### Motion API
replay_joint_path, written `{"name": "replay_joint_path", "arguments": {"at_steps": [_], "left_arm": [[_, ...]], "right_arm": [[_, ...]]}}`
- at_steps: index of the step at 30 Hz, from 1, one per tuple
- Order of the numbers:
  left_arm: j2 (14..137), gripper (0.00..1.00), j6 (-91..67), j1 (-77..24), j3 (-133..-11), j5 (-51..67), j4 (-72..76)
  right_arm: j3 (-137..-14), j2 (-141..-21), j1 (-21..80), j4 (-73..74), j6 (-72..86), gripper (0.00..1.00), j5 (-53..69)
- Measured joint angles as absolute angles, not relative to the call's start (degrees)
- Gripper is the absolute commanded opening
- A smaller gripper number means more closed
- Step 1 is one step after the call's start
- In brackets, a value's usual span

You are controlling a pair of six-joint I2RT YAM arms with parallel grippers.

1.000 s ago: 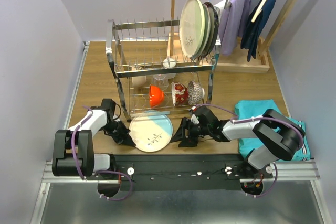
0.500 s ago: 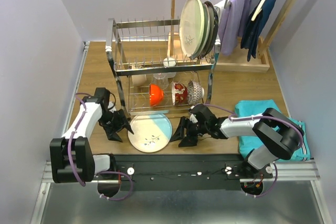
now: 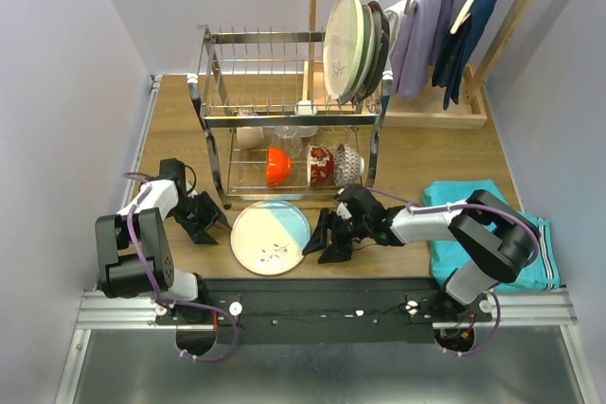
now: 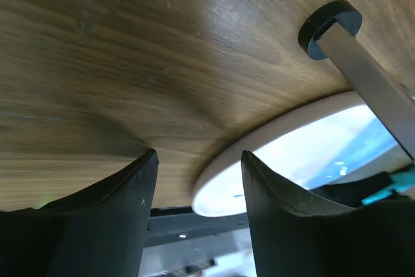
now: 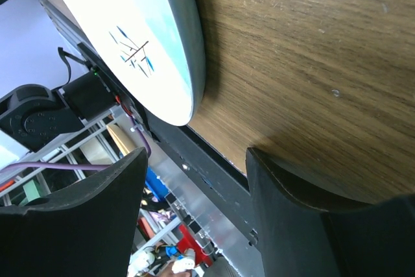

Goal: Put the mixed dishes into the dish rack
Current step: Grab a plate with the left arm

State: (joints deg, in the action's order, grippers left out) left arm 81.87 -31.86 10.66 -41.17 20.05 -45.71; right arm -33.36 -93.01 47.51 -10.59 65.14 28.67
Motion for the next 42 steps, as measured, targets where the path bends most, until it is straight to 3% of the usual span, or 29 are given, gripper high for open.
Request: {"name": "replay_joint_path", "arguments": {"at_steps": [6,12,15,16,19,31,42], "left_arm": [[81.3,0.55,-35.2,9.7,-37.9,23.1,-41.7],[78.8,0.39,-39.4,5.1,-33.2,27.9,-36.3],[78.9,0.22,-40.3,4.3,-32.6,28.8,-35.4],[79.3,0.12,-40.4,4.0,-32.5,29.0,-35.3],[79.9,0.00,-39.2,2.7,-32.9,29.7,-35.1],[84.2,0.00,-38.5,0.6,-36.2,30.9,-38.5],[81.4,0.00,-31.0,-2.0,-35.8,28.3,-52.8]], "right_arm": [[-33.6,-93.1,47.5,-10.0,65.4,0.72,28.3],[-35.1,-91.9,48.1,-5.8,66.5,0.72,26.3],[-35.1,-90.3,48.0,-2.7,69.1,0.72,23.5],[-35.1,-90.0,48.0,-2.0,69.9,0.72,22.7],[-34.5,-89.1,47.8,-1.8,71.5,0.71,21.4],[-29.5,-85.0,44.7,-4.6,73.3,0.71,20.4],[-28.5,-83.9,43.8,-4.6,73.8,0.71,20.3]]}}
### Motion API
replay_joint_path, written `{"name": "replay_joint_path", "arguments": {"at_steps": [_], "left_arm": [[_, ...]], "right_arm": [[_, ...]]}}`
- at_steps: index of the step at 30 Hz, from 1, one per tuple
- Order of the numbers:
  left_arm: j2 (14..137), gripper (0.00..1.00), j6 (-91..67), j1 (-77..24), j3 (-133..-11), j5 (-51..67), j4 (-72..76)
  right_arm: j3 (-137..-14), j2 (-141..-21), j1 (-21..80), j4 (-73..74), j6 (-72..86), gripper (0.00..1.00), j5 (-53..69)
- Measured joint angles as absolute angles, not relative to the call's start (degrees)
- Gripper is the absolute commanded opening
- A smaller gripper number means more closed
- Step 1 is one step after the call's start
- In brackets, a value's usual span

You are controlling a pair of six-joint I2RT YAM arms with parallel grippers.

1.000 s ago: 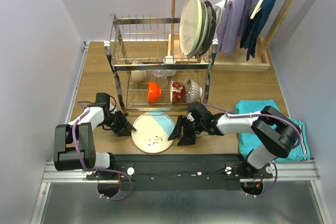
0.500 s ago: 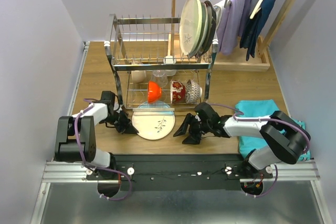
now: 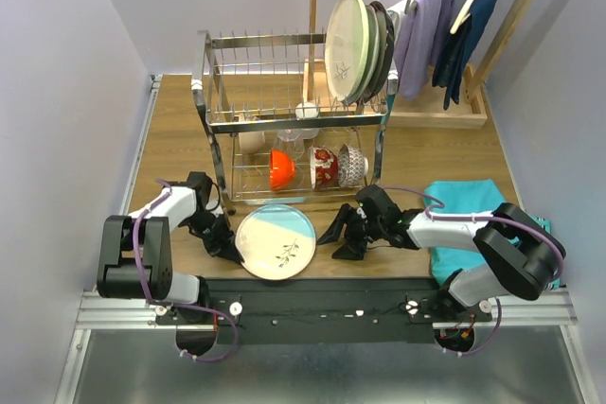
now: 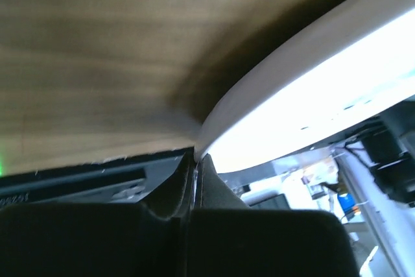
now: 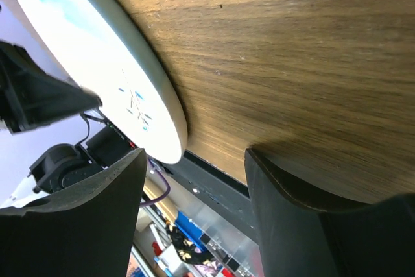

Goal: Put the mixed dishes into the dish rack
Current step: Grab a plate with the left arm, then pass the plate from the left arm to the right

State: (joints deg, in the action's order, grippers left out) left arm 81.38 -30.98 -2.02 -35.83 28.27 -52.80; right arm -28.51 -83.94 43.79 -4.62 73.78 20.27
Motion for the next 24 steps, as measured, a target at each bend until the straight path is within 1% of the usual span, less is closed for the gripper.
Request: {"name": "replay_joint_path", "arguments": {"at_steps": [4,9,13,18,22,24], "left_arm": [[79.8,0.00,-28.6,-2.2,-35.8,29.0,-56.3],[76.1,0.00,-28.3,-4.9,-31.8,33.6,-56.2],[71.7,0.00,-28.4,-7.3,-29.0,37.3,-56.6],[71.2,0.00,-29.4,-7.6,-28.4,40.3,-55.9],[71.2,0.00,-30.3,-7.6,-28.1,40.6,-55.8],[71.2,0.00,-30.9,-7.9,-27.9,40.6,-55.6]], "right_arm": [[-28.5,-84.3,43.7,-4.5,74.0,0.71,20.1],[-28.9,-84.9,43.7,-4.1,74.2,0.70,20.2],[-30.8,-85.8,44.7,-1.7,75.7,0.64,19.3],[-33.8,-87.9,47.5,0.3,78.6,0.62,16.2],[-34.5,-88.2,48.0,1.5,79.0,0.50,15.4],[-34.6,-88.3,48.3,1.8,78.9,0.50,14.9]]}}
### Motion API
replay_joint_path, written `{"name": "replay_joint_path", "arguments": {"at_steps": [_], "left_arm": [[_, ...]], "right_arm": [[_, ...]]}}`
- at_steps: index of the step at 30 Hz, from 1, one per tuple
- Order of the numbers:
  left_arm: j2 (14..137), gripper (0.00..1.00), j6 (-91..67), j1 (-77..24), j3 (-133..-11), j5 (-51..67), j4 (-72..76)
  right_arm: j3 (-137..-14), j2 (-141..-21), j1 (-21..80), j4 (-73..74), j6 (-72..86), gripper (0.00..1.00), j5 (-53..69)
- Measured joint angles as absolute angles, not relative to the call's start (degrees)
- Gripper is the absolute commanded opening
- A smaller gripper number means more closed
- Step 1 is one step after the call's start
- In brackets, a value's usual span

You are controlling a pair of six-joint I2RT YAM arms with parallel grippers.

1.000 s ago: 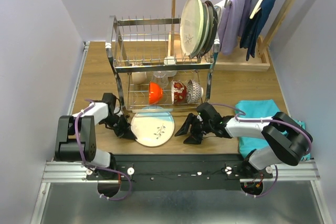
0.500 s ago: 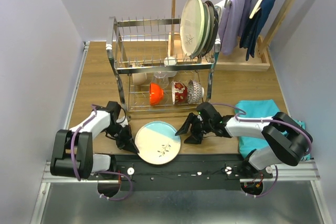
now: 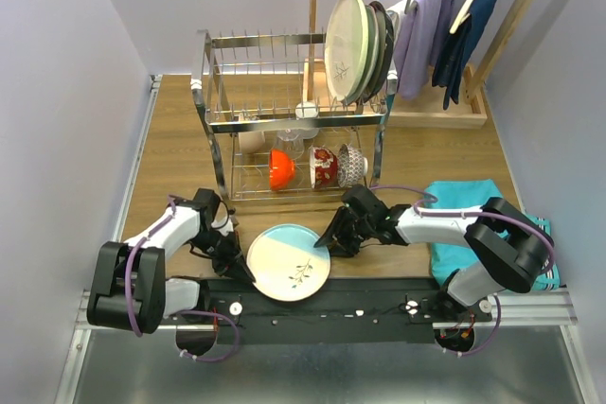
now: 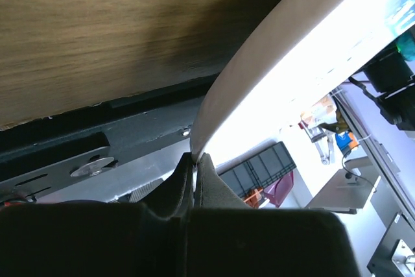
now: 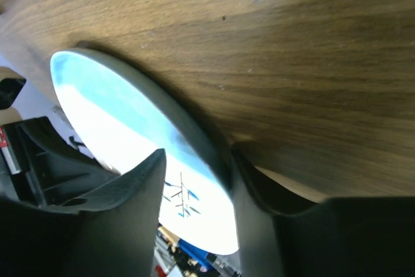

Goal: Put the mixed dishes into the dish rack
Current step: Pass the plate from the left arm to the right

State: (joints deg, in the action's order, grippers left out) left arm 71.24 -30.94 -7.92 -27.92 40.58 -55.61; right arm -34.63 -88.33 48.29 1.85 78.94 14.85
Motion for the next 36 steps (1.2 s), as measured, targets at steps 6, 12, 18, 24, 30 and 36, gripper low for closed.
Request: {"name": "replay_joint_path", "arguments": {"at_steps": [6,12,18,24,30,36], "left_arm": [[71.2,0.00,-32.9,-9.3,-26.0,42.0,-55.0],[70.0,0.00,-36.5,-10.6,-21.2,46.0,-51.3],[69.7,0.00,-39.9,-11.0,-20.1,48.0,-48.6],[67.9,0.32,-40.9,-10.8,-19.9,48.7,-48.9],[66.1,0.56,-39.4,-10.8,-21.9,52.7,-48.4],[71.4,0.76,-37.3,-6.6,-25.6,63.9,-43.5]], "right_arm": [[-34.7,-87.8,48.6,2.3,79.1,0.54,14.2],[-34.5,-87.0,48.7,2.2,80.1,0.50,14.2],[-33.8,-86.6,49.0,1.3,79.9,0.16,13.9],[-31.3,-83.8,48.9,-0.6,74.0,0.00,13.6],[-33.5,-80.4,48.6,3.4,67.0,0.00,13.6],[-46.0,-77.7,46.5,11.1,51.5,0.00,7.0]]}}
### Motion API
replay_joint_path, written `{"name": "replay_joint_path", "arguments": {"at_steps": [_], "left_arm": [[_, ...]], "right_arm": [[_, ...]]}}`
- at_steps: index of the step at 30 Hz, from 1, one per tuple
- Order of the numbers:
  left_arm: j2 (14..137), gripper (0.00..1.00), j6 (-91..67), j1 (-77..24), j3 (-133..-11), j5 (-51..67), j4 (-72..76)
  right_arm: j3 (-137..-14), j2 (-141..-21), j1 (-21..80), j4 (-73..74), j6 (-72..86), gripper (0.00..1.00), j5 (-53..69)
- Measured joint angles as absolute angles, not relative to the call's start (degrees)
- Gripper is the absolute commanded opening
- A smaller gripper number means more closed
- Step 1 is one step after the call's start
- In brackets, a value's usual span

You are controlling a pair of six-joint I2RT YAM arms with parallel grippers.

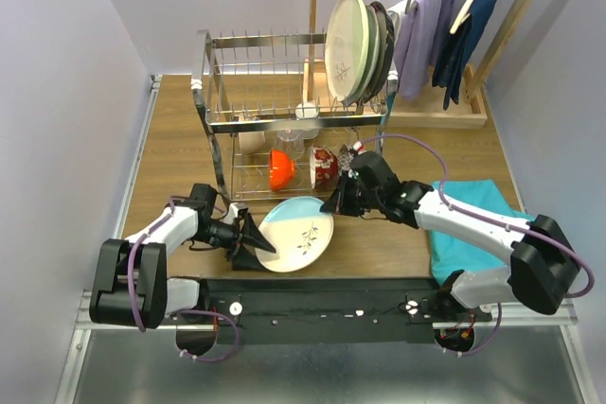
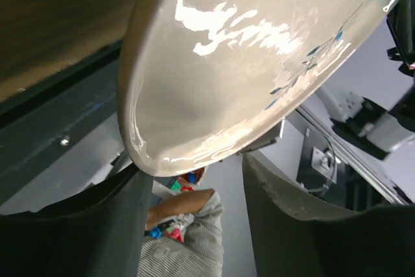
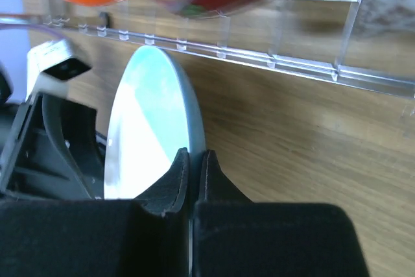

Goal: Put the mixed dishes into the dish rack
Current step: Pass the plate from the left arm to the right, then pass the plate from the right arm to the left

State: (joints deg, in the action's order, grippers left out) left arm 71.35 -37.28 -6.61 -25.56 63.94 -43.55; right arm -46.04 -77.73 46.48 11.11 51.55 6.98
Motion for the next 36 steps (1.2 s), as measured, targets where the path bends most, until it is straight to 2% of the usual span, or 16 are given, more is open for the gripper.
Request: {"name": "replay_joint_path", "arguments": {"at_steps": [4,5,6,7,9,16,23,29,36], "left_arm": [[73.2,0.79,-33.3,-5.3,-28.6,70.1,-46.8],[73.4,0.84,-32.0,-5.0,-29.3,71.4,-47.5],[73.6,0.85,-31.2,-4.9,-29.9,72.3,-48.0],[73.6,0.94,-31.0,-4.7,-30.3,72.9,-48.3],[73.7,0.99,-31.7,-4.5,-30.2,74.8,-47.9],[71.8,0.99,-39.2,-4.6,-28.5,78.5,-41.0],[62.1,0.99,-43.3,-4.5,-25.8,77.6,-34.9],[48.8,0.99,-37.2,-4.0,-28.7,77.2,-38.0],[44.2,0.99,-28.7,-1.9,-32.2,76.8,-45.3]], "right_arm": [[-50.2,-76.2,46.5,13.6,44.8,0.01,6.7],[-51.1,-76.0,46.5,13.5,43.3,0.01,6.6],[-51.8,-75.8,46.3,13.4,42.2,0.01,6.6],[-52.3,-75.5,46.3,13.4,41.4,0.00,6.6],[-52.6,-74.7,46.2,13.4,39.6,0.01,6.9],[-54.6,-71.3,46.4,18.4,32.8,0.00,7.9],[-58.8,-69.3,45.6,31.8,24.3,0.00,12.7],[-63.0,-69.0,45.6,43.9,16.4,0.00,14.2],[-64.6,-69.0,45.7,48.1,13.5,0.00,17.2]]}}
